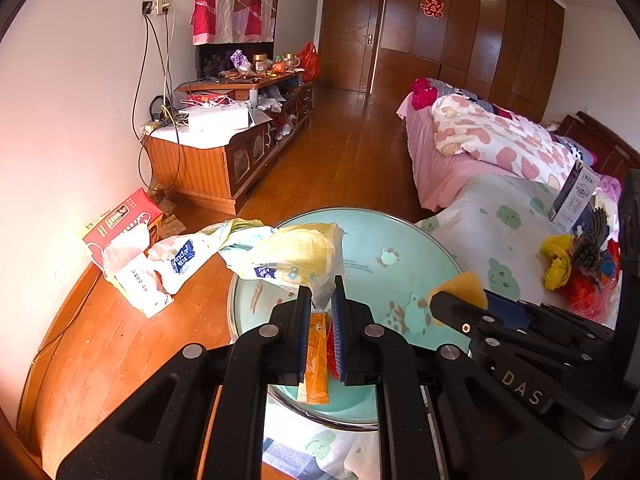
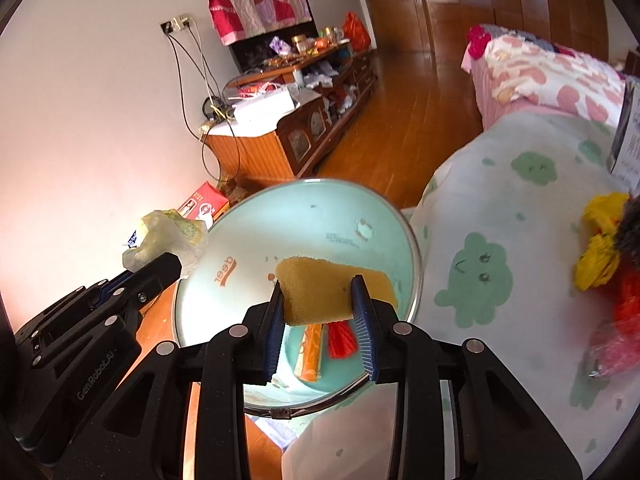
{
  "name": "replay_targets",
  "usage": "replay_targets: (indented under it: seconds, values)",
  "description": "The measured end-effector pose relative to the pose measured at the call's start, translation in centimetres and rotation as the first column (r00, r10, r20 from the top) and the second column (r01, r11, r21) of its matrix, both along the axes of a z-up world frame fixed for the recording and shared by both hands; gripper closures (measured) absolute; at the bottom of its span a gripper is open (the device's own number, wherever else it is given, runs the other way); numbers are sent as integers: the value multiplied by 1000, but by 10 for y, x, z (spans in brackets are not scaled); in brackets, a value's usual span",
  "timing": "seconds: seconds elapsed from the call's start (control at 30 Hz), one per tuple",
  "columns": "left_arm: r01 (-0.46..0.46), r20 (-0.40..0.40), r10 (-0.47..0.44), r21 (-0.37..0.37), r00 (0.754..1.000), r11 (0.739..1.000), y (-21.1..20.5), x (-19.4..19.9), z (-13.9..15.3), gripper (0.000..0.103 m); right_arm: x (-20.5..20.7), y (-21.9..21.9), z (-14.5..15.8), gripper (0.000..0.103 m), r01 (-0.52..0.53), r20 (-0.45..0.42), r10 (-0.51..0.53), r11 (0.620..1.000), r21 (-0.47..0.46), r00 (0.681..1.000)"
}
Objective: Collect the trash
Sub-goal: 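Move both grippers over the blue bin and release the sponge and tissue packets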
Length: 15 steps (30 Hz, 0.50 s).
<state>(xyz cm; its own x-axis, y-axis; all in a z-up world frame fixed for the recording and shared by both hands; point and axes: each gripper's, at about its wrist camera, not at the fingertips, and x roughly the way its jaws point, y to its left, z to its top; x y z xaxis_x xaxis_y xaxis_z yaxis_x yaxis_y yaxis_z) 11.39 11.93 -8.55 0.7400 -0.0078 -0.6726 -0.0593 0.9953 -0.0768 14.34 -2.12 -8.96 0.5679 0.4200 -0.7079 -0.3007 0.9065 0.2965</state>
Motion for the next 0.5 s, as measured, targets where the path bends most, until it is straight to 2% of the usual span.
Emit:
replay_targets:
  seconds: [0.13, 0.33, 0.5]
  values:
    - [-1, -11, 1, 8, 1000, 1000, 1, 3, -2, 93, 4, -2, -7, 63, 9, -31, -9, 1000, 20, 999]
    - [15, -8, -14, 22, 1000, 1000, -4, 2, -2, 93, 1, -13, -2, 56, 37, -6, -37, 999, 39, 999]
    - [37, -2, -37, 41, 999, 998, -9, 1, -1, 93, -6, -29, 6, 56, 94, 22, -95, 995, 42, 995]
